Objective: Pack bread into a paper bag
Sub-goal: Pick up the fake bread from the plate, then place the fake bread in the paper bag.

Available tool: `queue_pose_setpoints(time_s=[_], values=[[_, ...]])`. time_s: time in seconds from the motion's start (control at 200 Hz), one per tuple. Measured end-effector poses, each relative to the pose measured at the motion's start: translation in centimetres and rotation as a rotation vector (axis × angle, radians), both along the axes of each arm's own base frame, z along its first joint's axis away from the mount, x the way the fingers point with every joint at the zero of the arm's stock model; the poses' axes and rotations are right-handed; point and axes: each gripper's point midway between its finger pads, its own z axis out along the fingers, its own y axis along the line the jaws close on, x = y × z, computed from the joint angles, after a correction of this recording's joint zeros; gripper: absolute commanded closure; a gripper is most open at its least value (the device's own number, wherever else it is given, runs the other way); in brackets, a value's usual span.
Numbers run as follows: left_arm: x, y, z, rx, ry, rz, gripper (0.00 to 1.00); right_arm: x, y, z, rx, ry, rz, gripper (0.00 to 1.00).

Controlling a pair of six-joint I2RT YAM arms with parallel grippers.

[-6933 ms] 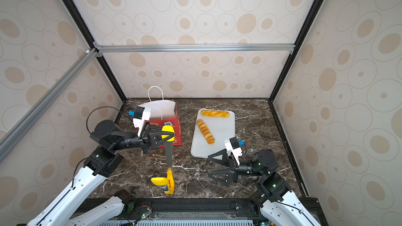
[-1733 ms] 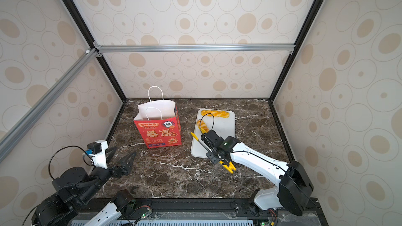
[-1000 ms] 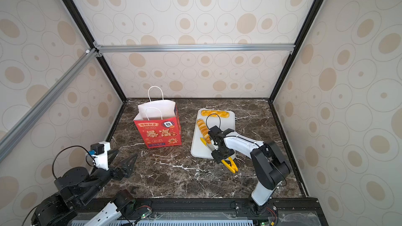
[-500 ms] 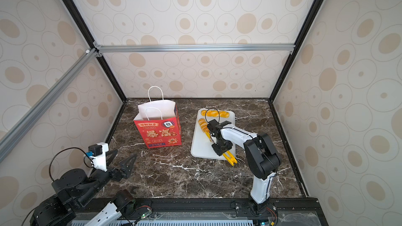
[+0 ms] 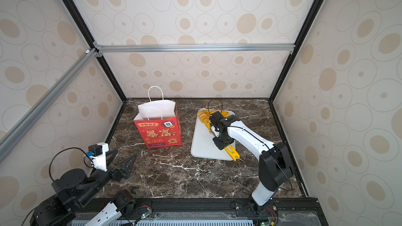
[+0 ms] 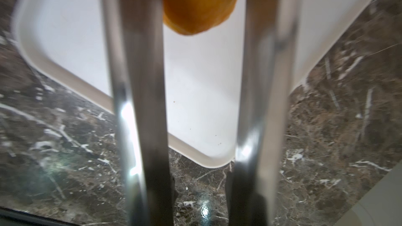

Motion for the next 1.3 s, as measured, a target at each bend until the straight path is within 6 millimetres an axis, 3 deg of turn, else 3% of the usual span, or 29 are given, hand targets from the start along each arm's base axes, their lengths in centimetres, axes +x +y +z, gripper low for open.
queue_pose_setpoints(time_s=[0.105, 0.175, 0.24, 0.315, 0.416, 0.586, 0.681, 0.846, 1.027, 1.297], values=[[0.0, 0.0, 0.0, 0.002, 0.002, 0.0, 0.01, 1.5, 2.2, 7.7, 0.131, -0.161, 0.049, 0.75], [0.0, 0.0, -0.1, 0.002, 0.003, 0.0, 0.02, 1.9, 3.8, 11.7, 0.196, -0.234, 0.095, 0.75], [0.0, 0.0, -0.1, 0.003, 0.004, 0.0, 0.02, 2.0, 5.3, 14.4, 0.234, -0.273, 0.143, 0.75], [0.0, 0.0, -0.1, 0.003, 0.004, 0.0, 0.02, 2.0, 7.1, 15.9, 0.25, -0.288, 0.2, 0.75], [0.0, 0.0, -0.1, 0.004, 0.004, 0.001, 0.01, 1.4, 10.0, 15.5, 0.243, -0.261, 0.284, 0.74], [0.0, 0.0, -0.1, 0.004, 0.005, 0.0, 0.02, -1.2, 13.9, 11.5, 0.174, -0.149, 0.412, 0.74], [0.0, 0.0, -0.1, 0.004, 0.005, 0.0, 0.01, -2.8, 15.3, 10.5, 0.155, -0.12, 0.465, 0.74], [0.0, 0.0, -0.1, 0.004, 0.005, 0.0, 0.01, -3.8, 16.0, 11.1, 0.155, -0.123, 0.507, 0.71], [0.0, 0.0, -0.1, 0.004, 0.005, 0.0, 0.02, -2.8, 16.8, 12.5, 0.16, -0.162, 0.508, 0.61], [0.0, 0.0, -0.1, 0.004, 0.005, 0.0, 0.02, -1.7, 18.0, 12.6, 0.135, -0.169, 0.518, 0.49]])
